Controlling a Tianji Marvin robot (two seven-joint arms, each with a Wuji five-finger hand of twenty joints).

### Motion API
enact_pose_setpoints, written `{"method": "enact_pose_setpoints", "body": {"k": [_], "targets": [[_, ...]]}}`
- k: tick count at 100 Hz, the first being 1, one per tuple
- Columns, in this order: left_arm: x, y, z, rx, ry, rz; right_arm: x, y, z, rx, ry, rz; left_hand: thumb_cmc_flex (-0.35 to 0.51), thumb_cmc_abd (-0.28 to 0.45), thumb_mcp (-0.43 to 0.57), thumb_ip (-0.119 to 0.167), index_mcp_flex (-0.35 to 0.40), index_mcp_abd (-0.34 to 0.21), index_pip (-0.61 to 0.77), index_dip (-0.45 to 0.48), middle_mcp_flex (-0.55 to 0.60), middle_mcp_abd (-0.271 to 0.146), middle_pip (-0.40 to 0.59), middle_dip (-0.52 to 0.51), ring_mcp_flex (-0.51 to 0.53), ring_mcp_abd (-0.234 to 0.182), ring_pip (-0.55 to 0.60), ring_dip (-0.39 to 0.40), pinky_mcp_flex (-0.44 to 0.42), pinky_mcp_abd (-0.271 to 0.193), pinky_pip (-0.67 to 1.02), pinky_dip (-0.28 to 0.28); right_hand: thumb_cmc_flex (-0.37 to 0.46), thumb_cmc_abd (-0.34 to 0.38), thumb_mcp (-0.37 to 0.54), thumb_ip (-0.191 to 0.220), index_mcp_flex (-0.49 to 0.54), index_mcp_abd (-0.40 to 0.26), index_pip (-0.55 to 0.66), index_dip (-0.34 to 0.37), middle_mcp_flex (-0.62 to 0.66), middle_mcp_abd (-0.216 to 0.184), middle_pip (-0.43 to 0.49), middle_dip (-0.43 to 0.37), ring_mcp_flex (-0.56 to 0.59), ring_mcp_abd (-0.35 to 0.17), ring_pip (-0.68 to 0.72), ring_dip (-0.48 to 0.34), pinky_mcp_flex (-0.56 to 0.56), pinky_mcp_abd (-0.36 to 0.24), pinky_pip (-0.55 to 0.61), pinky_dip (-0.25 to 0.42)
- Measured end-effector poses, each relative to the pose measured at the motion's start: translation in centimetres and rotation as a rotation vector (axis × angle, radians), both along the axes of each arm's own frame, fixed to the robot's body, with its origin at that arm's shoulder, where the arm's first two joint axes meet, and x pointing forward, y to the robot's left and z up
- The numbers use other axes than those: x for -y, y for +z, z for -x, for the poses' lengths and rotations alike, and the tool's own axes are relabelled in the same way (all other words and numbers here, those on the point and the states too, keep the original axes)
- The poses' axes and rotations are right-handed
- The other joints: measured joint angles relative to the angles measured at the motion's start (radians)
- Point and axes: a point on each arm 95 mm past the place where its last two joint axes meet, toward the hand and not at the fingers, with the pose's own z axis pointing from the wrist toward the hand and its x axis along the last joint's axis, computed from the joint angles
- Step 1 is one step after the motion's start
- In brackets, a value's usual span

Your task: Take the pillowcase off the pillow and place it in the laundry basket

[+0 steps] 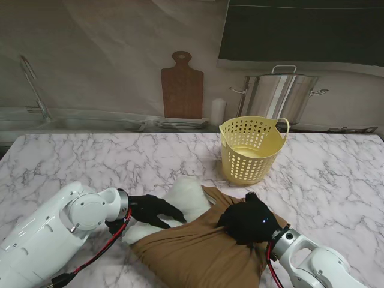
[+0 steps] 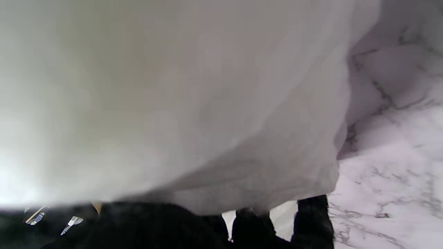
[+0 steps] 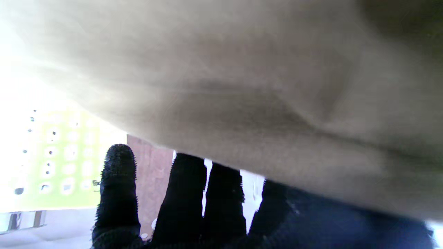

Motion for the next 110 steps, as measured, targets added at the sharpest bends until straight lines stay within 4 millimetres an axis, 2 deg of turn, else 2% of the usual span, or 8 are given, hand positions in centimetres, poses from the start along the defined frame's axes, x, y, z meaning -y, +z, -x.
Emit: {"method": "enact_pose_setpoints", "body": {"k": [12, 23, 29, 41, 51, 56, 73, 110], "targets": [[-0.3, 0.0, 0.5, 0.0, -0.008, -0.018, 0.8, -0.1, 0.2, 0.045, -0.049, 0.034, -0.005, 0.025, 0.0, 0.0, -0.018, 0.0, -0.023, -0.013, -0.01, 0.0, -0.015, -0.007, -0.012, -0.011, -0.018, -0.004, -0.006, -0.003, 0.0, 0.0, 0.021, 0.023, -0.01, 0.0, 0.0, -0.042, -0.027, -0.018, 0.002, -0.012, -0.023, 0.004, 0.0, -0.026, 0.0, 0.0, 0.0, 0.0, -0.001, 0.0], [-0.7, 0.2, 1.0, 0.002, -0.015, -0.025, 1.2, -0.3, -0.1, 0.053, -0.105, 0.047, -0.013, 0.043, 0.001, 0.009, -0.031, 0.007, -0.036, -0.023, -0.018, 0.013, -0.026, -0.016, -0.021, -0.012, -0.024, -0.005, -0.006, -0.003, 0.0, 0.0, 0.017, 0.043, -0.096, 0.001, -0.063, -0.074, 0.008, -0.194, 0.0, -0.013, -0.022, -0.003, 0.0, -0.087, 0.0, 0.0, 0.0, 0.0, -0.001, 0.0], [-0.9, 0.1, 1.3, 0.002, -0.015, -0.023, 1.1, -0.4, -0.3, 0.045, -0.104, 0.039, -0.013, 0.043, 0.001, 0.011, -0.035, 0.016, -0.036, -0.024, -0.019, 0.026, -0.029, -0.016, -0.021, -0.012, -0.029, -0.011, -0.006, -0.003, 0.0, 0.0, -0.027, 0.061, -0.122, 0.028, -0.09, -0.074, 0.02, -0.231, -0.001, -0.015, -0.02, -0.025, 0.0, -0.089, 0.0, 0.0, 0.0, 0.0, -0.001, 0.0], [-1.0, -0.1, 1.6, -0.012, -0.012, -0.012, 0.6, -0.4, -1.0, 0.011, -0.095, -0.043, -0.014, 0.051, 0.001, 0.011, -0.039, 0.035, -0.036, -0.024, -0.02, 0.051, -0.036, -0.016, -0.021, -0.002, -0.033, -0.013, -0.006, 0.002, -0.001, 0.0, -0.085, 0.109, -0.22, 0.063, -0.111, 0.01, 0.021, -0.266, -0.048, -0.001, 0.005, -0.066, -0.01, -0.088, 0.002, 0.001, -0.001, 0.0, -0.001, 0.0], [-0.3, -0.8, 1.2, -0.075, 0.013, 0.017, 0.0, 0.1, -1.2, 0.019, -0.07, -0.115, -0.008, 0.054, 0.002, 0.011, -0.039, 0.047, -0.027, -0.023, -0.019, 0.067, -0.036, -0.016, -0.021, 0.012, -0.033, -0.013, -0.007, 0.005, -0.001, 0.0, -0.113, 0.108, -0.275, 0.072, -0.093, 0.108, 0.01, -0.251, -0.066, 0.032, 0.006, -0.082, -0.031, -0.046, 0.003, 0.001, -0.002, 0.0, 0.0, 0.0], [0.2, -1.1, 0.5, -0.115, 0.041, 0.026, -0.3, 0.4, -1.1, 0.034, -0.054, -0.134, 0.002, 0.055, -0.002, 0.01, -0.037, 0.047, 0.005, -0.006, -0.009, 0.067, -0.017, -0.012, -0.021, 0.012, -0.016, -0.005, -0.008, 0.005, -0.001, 0.013, -0.122, 0.135, -0.309, 0.073, -0.094, 0.122, -0.015, -0.237, -0.074, 0.055, 0.011, -0.088, -0.031, 0.051, 0.003, 0.002, -0.011, 0.0, 0.001, 0.0], [1.4, -0.6, -1.3, -0.126, 0.04, -0.02, -1.4, 1.5, -0.7, 0.048, 0.003, -0.167, 0.009, 0.054, -0.005, 0.009, -0.022, 0.026, 0.056, -0.004, 0.011, 0.056, 0.047, 0.017, -0.001, 0.012, 0.072, 0.021, 0.008, 0.015, 0.157, 0.019, -0.148, 0.179, -0.336, 0.129, -0.131, 0.164, -0.154, -0.203, -0.137, 0.073, 0.014, -0.102, -0.061, 0.066, 0.011, 0.0, -0.013, 0.0, 0.007, 0.005], [2.9, -0.4, -3.1, -0.161, 0.072, -0.046, -4.0, 2.6, 1.4, -0.006, 0.11, -0.164, 0.025, 0.055, -0.005, 0.008, 0.0, 0.007, 0.096, 0.009, 0.042, 0.039, 0.098, 0.039, 0.029, 0.012, 0.128, 0.04, 0.008, 0.026, 0.336, 0.026, -0.316, 0.185, -0.433, 0.134, -0.373, 0.18, -0.429, -0.255, -0.396, 0.13, -0.106, -0.229, -0.243, 0.128, -0.107, -0.095, -0.121, 0.003, -0.112, 0.006]]}}
